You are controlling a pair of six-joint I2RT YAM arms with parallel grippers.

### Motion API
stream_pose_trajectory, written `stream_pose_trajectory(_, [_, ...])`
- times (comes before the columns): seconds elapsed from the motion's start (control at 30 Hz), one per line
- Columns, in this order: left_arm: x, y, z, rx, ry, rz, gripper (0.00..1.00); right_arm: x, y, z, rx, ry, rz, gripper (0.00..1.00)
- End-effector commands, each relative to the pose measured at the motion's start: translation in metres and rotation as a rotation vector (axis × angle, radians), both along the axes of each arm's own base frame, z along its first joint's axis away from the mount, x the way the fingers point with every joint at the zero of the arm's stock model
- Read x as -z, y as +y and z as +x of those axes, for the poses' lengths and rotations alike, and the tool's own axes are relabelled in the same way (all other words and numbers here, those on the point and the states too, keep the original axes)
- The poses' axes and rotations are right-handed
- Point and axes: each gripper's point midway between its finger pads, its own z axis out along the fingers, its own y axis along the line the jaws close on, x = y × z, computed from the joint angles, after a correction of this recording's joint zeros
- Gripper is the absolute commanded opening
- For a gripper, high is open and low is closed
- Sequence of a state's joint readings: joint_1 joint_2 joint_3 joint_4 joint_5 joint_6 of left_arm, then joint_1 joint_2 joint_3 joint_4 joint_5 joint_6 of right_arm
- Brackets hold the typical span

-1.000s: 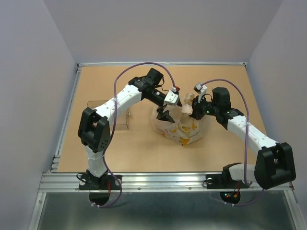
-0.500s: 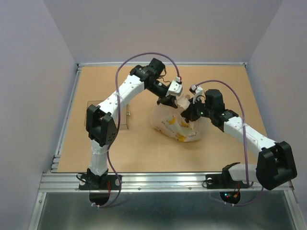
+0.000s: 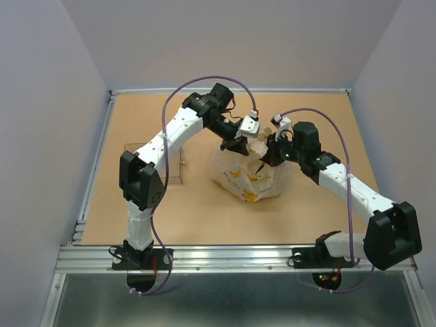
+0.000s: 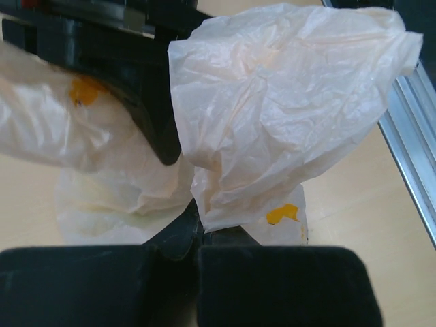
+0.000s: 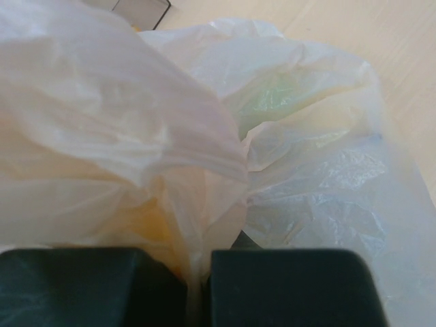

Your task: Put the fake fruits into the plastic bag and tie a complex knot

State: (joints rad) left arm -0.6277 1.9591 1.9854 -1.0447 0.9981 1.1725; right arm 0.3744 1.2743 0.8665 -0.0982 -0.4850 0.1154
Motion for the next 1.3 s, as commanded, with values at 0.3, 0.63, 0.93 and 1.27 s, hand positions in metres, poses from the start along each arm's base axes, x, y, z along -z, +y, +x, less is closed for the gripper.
stream_pose_trajectory(0.3, [-0.016, -0.040, 0.006, -0.131, 0.058, -0.137, 0.46, -0.028, 0.014, -0.027, -0.221, -0.108, 0.033, 0.01])
stream_pose_trajectory(0.63, [-0.034, -0.042, 0.011, -0.180, 0.010, -0.202, 0.54, -0.014, 0.006, -0.030, -0.258, -0.105, -0.066, 0.00])
stream_pose_trajectory(0.93, [-0.036, -0.038, -0.020, -0.053, 0.059, -0.277, 0.00, -0.032, -0.003, -0.014, -0.160, -0.131, -0.095, 0.34])
stream_pose_trajectory(1.27, [-0.034, -0.018, -0.015, -0.089, 0.106, -0.303, 0.00, -0.063, -0.026, -0.010, -0.039, -0.213, -0.078, 0.60])
